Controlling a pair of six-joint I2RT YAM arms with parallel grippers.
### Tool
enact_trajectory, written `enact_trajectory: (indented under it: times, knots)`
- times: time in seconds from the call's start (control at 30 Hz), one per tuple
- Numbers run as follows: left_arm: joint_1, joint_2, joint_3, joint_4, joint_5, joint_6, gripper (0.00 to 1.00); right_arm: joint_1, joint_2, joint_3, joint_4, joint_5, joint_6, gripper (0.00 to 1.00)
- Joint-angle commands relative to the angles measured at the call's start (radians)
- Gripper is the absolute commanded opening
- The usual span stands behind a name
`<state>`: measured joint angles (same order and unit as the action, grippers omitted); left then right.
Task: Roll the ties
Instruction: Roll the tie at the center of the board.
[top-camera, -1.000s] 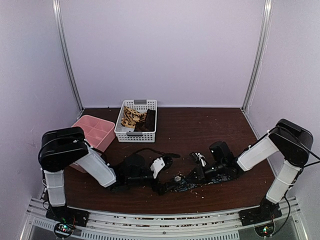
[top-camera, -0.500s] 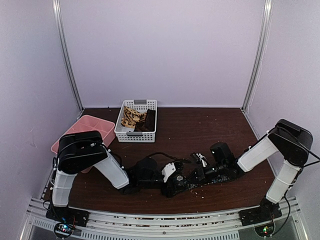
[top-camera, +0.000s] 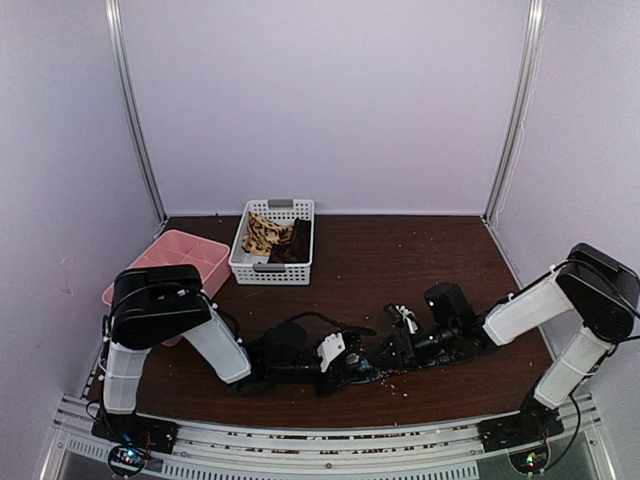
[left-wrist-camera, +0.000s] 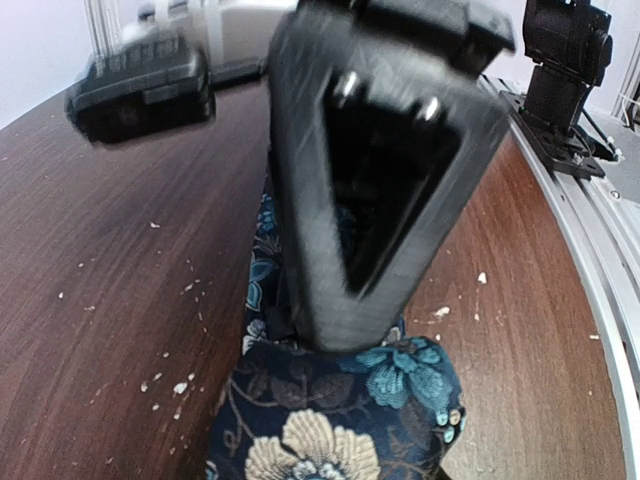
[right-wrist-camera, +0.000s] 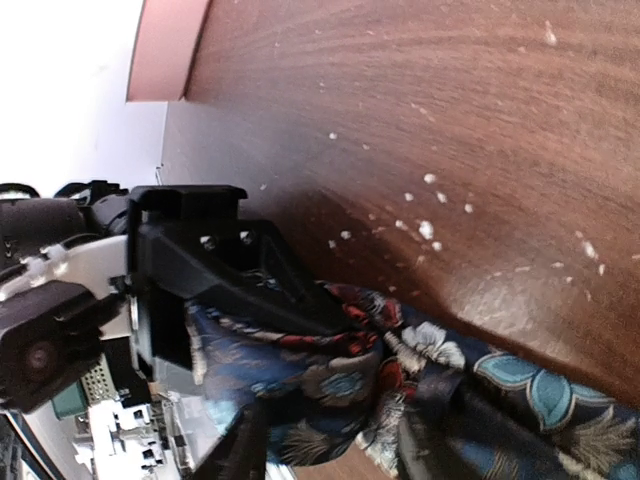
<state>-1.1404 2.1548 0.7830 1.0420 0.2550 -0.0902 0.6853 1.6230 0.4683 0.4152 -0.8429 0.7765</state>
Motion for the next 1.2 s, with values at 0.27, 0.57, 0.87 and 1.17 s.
enact_trajectory:
  times: [0.27, 0.57, 0.87, 1.17]
  knots:
    - [0.005, -0.019, -0.018, -0.144, 0.055, 0.075, 0.29, 0.078, -0.053, 0.145, -0.248, 0.018, -0.039, 0.54]
    - [0.005, -0.037, 0.007, -0.219, 0.06, 0.09, 0.32, 0.083, 0.048, 0.188, -0.327, 0.076, -0.094, 0.15]
    - [0.007, -0.124, -0.07, -0.15, -0.018, 0.086, 0.8, 0.043, 0.013, 0.097, -0.297, 0.1, -0.1, 0.0]
    - [-0.047, -0.07, -0.034, -0.045, -0.081, 0.045, 0.92, -0.025, 0.029, -0.03, -0.19, 0.115, -0.097, 0.0]
